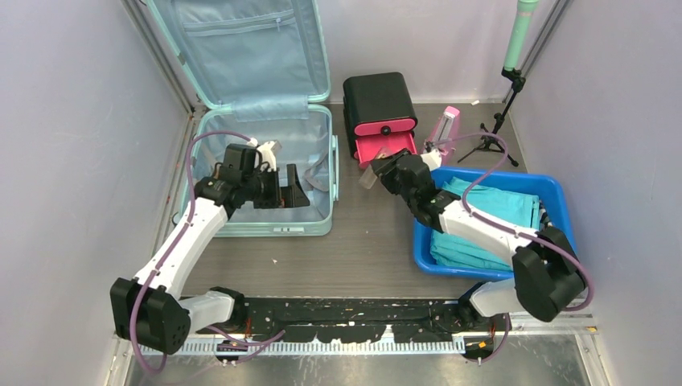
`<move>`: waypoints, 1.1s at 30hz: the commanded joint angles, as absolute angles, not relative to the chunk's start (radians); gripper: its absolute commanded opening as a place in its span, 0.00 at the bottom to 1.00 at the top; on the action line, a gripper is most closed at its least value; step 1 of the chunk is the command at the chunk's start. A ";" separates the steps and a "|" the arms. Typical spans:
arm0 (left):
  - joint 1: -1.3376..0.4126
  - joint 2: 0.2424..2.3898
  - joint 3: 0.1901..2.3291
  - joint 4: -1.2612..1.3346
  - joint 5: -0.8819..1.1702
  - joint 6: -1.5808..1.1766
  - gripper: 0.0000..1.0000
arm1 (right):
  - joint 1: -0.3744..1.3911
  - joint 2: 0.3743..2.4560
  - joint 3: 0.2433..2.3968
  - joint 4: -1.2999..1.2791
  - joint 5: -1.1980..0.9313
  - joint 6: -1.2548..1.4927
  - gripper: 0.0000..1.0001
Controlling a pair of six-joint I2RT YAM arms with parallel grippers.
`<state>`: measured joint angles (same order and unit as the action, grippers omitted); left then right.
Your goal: Open, take out, and arrange the luggage
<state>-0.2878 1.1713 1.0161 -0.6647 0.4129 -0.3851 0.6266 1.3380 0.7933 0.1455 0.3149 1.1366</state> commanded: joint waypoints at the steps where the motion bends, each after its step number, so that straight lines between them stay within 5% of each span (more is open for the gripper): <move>1: -0.290 1.130 1.007 -0.675 0.361 -0.325 1.00 | 0.580 1.403 0.890 0.222 0.471 1.329 0.22; 22: -0.291 1.050 0.983 -0.676 0.339 -0.316 1.00 | 0.542 1.621 1.043 0.129 0.686 1.690 0.25; 33: -0.291 1.043 0.982 -0.678 0.344 -0.305 1.00 | 0.533 1.658 1.071 0.100 0.699 1.710 0.42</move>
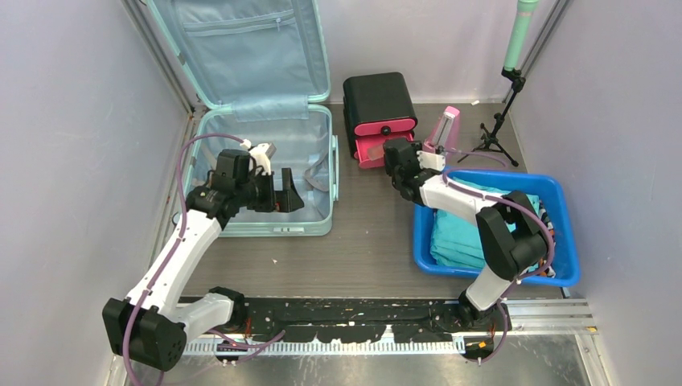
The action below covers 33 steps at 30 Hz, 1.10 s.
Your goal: Open, take out, and arrange the luggage
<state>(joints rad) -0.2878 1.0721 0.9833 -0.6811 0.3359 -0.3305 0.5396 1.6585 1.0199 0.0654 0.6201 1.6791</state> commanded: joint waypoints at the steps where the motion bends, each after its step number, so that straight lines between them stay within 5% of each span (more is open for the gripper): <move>1: -0.291 1.043 0.982 -0.679 0.344 -0.305 1.00 | 0.532 1.657 1.072 0.101 0.699 1.710 0.44; 10: -0.291 1.037 0.986 -0.688 0.367 -0.290 1.00 | 0.526 1.653 1.085 0.077 0.700 1.705 0.60; 18: -0.291 1.007 0.990 -0.696 0.305 -0.291 0.98 | 0.521 1.613 1.076 0.097 0.676 1.639 0.55; 33: -0.291 0.891 0.997 -0.725 0.060 -0.310 0.98 | 0.553 1.624 1.180 -0.080 0.289 0.763 0.49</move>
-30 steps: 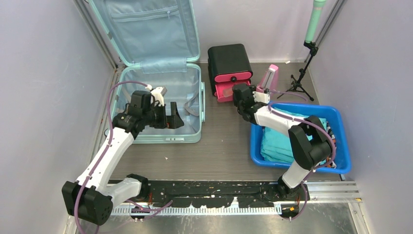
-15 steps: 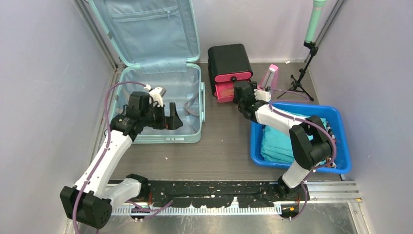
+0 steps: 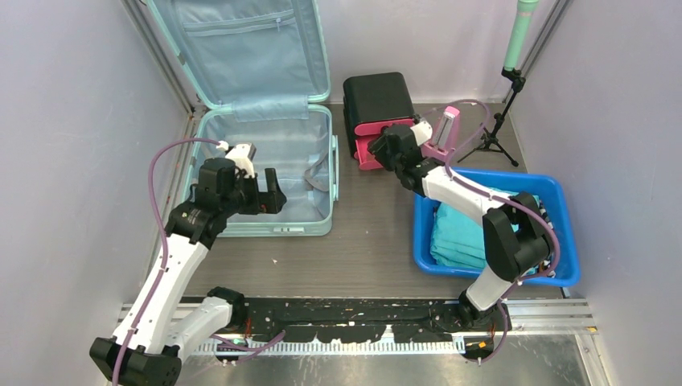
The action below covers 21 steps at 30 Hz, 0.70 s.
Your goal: Open, take out, and arrange the luggage
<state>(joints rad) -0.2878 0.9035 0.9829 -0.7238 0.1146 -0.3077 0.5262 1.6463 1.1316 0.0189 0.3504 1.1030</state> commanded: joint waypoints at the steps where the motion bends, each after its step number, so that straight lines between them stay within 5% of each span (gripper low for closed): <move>1: -0.291 0.891 0.997 -0.722 0.061 -0.310 0.98 | 0.563 1.624 1.179 -0.116 0.288 0.728 0.48; 6: -0.291 0.894 0.994 -0.715 0.073 -0.313 0.98 | 0.573 1.630 1.152 -0.209 0.322 0.586 0.39; 21: -0.295 0.894 0.990 -0.710 0.082 -0.307 0.98 | 0.572 1.692 1.093 0.042 0.445 0.471 0.36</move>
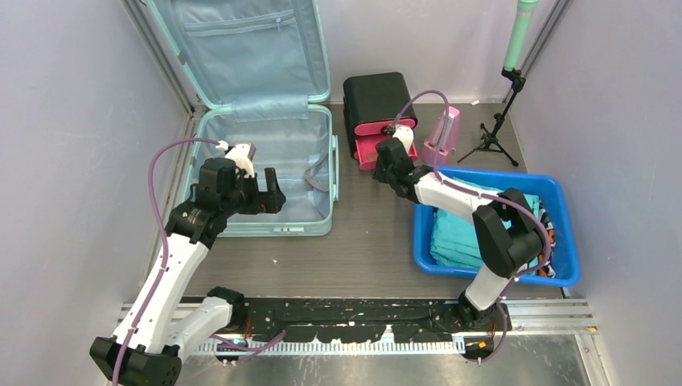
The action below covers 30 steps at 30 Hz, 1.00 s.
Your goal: Open, take out, and arrange the luggage
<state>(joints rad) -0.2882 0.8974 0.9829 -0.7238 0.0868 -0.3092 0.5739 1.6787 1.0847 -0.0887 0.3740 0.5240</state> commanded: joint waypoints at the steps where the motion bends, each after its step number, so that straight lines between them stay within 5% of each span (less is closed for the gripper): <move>1: -0.295 0.896 0.990 -0.712 0.083 -0.307 0.98 | 0.572 1.694 1.095 0.052 0.451 0.462 0.36; 30: -0.296 0.893 0.980 -0.703 0.081 -0.313 0.98 | 0.573 1.827 1.197 0.245 0.461 0.222 0.42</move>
<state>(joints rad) -0.2928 0.9031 0.9829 -0.7235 0.0868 -0.3096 0.5743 1.8099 1.1698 0.0822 0.4141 0.3115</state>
